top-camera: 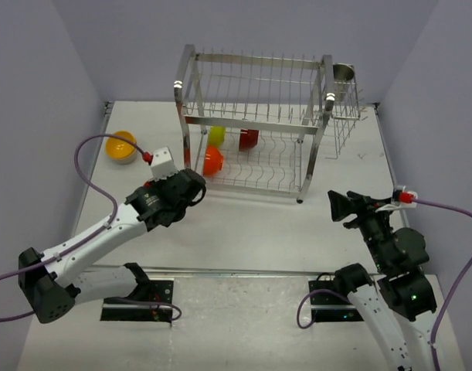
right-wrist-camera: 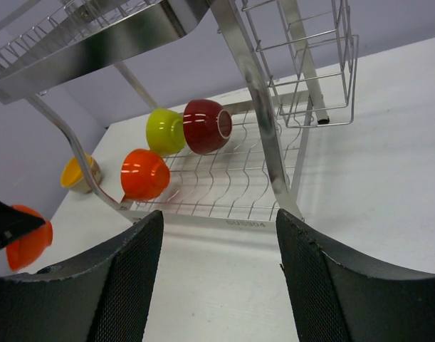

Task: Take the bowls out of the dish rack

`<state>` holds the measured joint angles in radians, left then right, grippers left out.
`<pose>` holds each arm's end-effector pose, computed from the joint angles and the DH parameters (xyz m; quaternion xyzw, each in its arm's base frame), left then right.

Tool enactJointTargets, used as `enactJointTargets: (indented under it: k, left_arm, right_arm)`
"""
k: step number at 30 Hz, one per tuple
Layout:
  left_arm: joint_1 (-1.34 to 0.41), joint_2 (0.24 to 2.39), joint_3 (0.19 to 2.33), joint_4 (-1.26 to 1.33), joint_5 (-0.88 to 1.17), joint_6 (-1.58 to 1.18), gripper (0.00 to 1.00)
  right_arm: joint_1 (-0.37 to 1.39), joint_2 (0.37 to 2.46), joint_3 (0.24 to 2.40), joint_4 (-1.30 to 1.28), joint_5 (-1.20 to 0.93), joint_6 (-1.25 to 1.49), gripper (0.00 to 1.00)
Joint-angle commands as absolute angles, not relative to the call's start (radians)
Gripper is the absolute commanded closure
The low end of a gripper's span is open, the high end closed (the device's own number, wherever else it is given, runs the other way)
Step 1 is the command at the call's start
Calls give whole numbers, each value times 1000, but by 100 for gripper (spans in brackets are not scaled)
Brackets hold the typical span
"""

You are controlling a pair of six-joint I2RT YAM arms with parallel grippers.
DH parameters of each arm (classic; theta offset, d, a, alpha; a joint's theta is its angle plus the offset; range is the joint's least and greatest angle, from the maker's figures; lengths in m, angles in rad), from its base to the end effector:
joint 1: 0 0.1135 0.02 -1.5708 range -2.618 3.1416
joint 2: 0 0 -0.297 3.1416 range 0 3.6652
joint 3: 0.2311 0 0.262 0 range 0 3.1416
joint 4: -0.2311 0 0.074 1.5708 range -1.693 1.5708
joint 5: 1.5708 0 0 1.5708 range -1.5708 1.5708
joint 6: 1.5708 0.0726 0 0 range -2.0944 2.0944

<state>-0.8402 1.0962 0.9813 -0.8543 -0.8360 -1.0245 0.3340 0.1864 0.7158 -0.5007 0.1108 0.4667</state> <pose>0.1829 -0.1234 0.3069 -0.2001 0.8581 0.0136 0.4727 0.0631 0.0134 0.3533 0.0858 0.6917 0.2436 0.6745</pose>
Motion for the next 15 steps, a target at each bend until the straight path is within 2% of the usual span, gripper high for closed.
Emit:
enactJointTargets:
  k: [1,6,11,15]
  left_arm:
    - [-727,1137,1052,-925,-961,-1028,100]
    - [-444,1117,976,-726,-829,-853,100]
    - [-278,1103,913,-612,-715,-758,100]
    - [-161,1170,922,-552,-638,-719,100]
  right_arm:
    - [339,164,729,-485,71,451,34]
    - [337,144,730,-488,49,448,34]
    - [337,141,724,-488,31,449,34]
    - [337,136,724,-479,17,446,34]
